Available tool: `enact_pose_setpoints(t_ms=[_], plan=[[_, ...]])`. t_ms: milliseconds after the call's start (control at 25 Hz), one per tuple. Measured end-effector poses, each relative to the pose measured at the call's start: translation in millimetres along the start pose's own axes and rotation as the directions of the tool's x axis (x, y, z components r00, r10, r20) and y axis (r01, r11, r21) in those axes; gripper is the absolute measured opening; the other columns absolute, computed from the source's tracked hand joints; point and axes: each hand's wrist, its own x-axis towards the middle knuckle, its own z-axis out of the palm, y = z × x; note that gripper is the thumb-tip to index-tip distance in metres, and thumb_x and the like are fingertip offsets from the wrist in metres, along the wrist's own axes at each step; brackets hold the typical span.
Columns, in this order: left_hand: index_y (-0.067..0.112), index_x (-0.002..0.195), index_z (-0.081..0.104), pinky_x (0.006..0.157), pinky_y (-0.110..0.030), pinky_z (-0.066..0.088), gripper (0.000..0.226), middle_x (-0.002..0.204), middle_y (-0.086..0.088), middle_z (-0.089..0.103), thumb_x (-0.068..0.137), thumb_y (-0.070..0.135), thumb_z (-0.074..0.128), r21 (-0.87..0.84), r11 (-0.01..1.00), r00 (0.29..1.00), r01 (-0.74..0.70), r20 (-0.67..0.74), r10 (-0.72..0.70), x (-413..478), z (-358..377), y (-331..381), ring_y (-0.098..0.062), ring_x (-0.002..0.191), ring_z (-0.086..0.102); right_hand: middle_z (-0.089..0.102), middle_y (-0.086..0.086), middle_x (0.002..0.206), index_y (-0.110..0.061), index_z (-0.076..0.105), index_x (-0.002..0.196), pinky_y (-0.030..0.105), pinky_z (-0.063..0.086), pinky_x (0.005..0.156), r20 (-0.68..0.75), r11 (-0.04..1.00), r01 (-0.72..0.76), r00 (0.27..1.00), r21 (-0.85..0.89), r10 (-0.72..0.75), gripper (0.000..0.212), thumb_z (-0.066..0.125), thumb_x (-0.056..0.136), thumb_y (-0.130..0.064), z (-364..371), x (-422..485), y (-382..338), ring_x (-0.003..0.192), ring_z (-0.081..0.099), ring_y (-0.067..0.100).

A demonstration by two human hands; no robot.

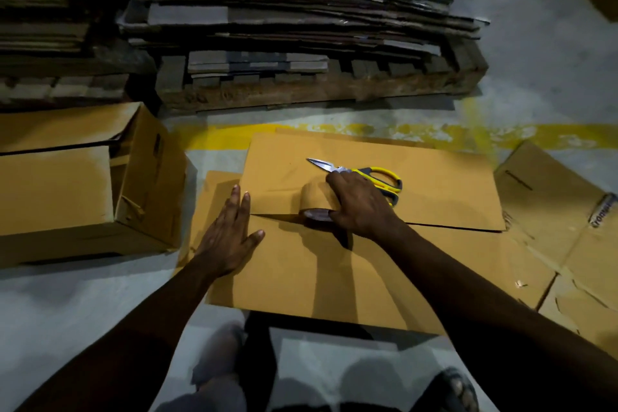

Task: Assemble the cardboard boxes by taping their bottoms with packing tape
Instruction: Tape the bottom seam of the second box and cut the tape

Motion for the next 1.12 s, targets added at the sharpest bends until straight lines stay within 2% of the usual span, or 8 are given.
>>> enact_pose_setpoints(t_ms=[80, 160, 320, 520, 640, 720, 880, 1120], plan=[[0.021, 0.154, -0.008, 0.109, -0.043, 0.031, 0.097, 0.159, 0.001, -0.024, 0.081, 0.077, 0.023, -0.084, 0.996, 0.999, 0.041, 0.023, -0.039, 0, -6, 6, -0.022, 0.149, 0.001, 0.059, 0.017, 0.103, -0.005, 0.054, 0.108, 0.045, 0.043, 0.077, -0.007, 0.998, -0.001, 1.000, 0.063, 0.001, 0.071, 0.034, 0.070, -0.062, -5, 2, -9, 0.094, 0.052, 0.035], [0.019, 0.154, -0.007, 0.110, -0.041, 0.030, 0.100, 0.160, 0.001, -0.021, 0.082, 0.072, 0.038, -0.154, 0.985, 0.996, 0.082, 0.040, -0.076, 0, -13, 13, -0.021, 0.149, 0.003, 0.058, 0.017, 0.106, -0.004, 0.054, 0.112, 0.046, 0.043, 0.079, -0.024, 0.997, -0.011, 1.000, 0.074, 0.013, 0.072, 0.035, 0.071, -0.060, -2, 0, -9, 0.096, 0.051, 0.035], [0.015, 0.154, -0.002, 0.112, -0.038, 0.025, 0.102, 0.162, -0.001, -0.011, 0.085, 0.047, 0.066, -0.291, 0.946, 0.989, 0.143, 0.004, -0.148, 2, -15, 19, -0.021, 0.149, 0.006, 0.056, 0.014, 0.108, -0.009, 0.053, 0.115, 0.044, 0.042, 0.077, -0.042, 1.000, -0.022, 0.999, 0.007, 0.022, 0.046, 0.067, 0.078, -0.033, 8, -1, -1, 0.098, 0.052, 0.036], [0.015, 0.154, 0.010, 0.105, -0.038, 0.037, 0.108, 0.150, -0.012, 0.039, 0.076, 0.046, 0.077, -0.476, 0.838, 0.956, 0.266, 0.020, -0.293, 5, -12, 9, -0.033, 0.135, 0.039, 0.056, 0.011, 0.112, -0.012, 0.052, 0.119, 0.043, 0.045, 0.081, -0.046, 0.997, -0.060, 0.997, 0.051, 0.062, 0.052, 0.075, 0.075, -0.026, 19, 2, 3, 0.103, 0.052, 0.033], [0.020, 0.146, 0.030, 0.090, -0.027, 0.040, 0.086, 0.130, -0.005, 0.057, 0.077, 0.042, 0.076, -0.585, 0.756, 0.947, 0.295, 0.074, -0.312, 1, -10, 3, -0.029, 0.120, 0.053, 0.056, 0.012, 0.120, -0.012, 0.050, 0.125, 0.043, 0.047, 0.087, 0.001, 0.980, -0.116, 0.993, 0.164, 0.118, 0.056, 0.075, 0.077, -0.027, 27, -1, 8, 0.112, 0.051, 0.032], [0.019, 0.147, 0.028, 0.094, -0.028, 0.038, 0.087, 0.138, -0.004, 0.052, 0.078, 0.041, 0.076, -0.596, 0.756, 0.954, 0.270, 0.061, -0.292, 1, -11, 5, -0.027, 0.126, 0.048, 0.057, 0.009, 0.125, -0.014, 0.049, 0.130, 0.038, 0.046, 0.089, 0.024, 0.964, -0.132, 0.991, 0.233, 0.130, 0.059, 0.074, 0.081, -0.036, 30, -4, 12, 0.116, 0.051, 0.027], [0.012, 0.154, 0.003, 0.115, -0.039, 0.021, 0.104, 0.161, -0.007, 0.011, 0.082, 0.042, 0.071, -0.385, 0.910, 0.979, 0.157, -0.062, -0.195, 5, -10, 8, -0.023, 0.147, 0.016, 0.057, 0.006, 0.125, -0.017, 0.048, 0.130, 0.032, 0.043, 0.085, 0.056, 0.963, -0.092, 0.995, 0.254, 0.081, 0.058, 0.074, 0.082, -0.037, 30, -3, 18, 0.116, 0.053, 0.025], [0.016, 0.155, 0.006, 0.111, -0.036, 0.028, 0.097, 0.161, -0.005, 0.017, 0.085, 0.036, 0.070, -0.391, 0.904, 0.981, 0.171, -0.022, -0.195, 8, -12, 4, -0.025, 0.144, 0.024, 0.057, 0.010, 0.126, -0.012, 0.048, 0.131, 0.035, 0.044, 0.085, 0.094, 0.948, -0.068, 0.995, 0.309, 0.041, 0.064, 0.076, 0.080, -0.037, 15, -7, 17, 0.114, 0.054, 0.028]])
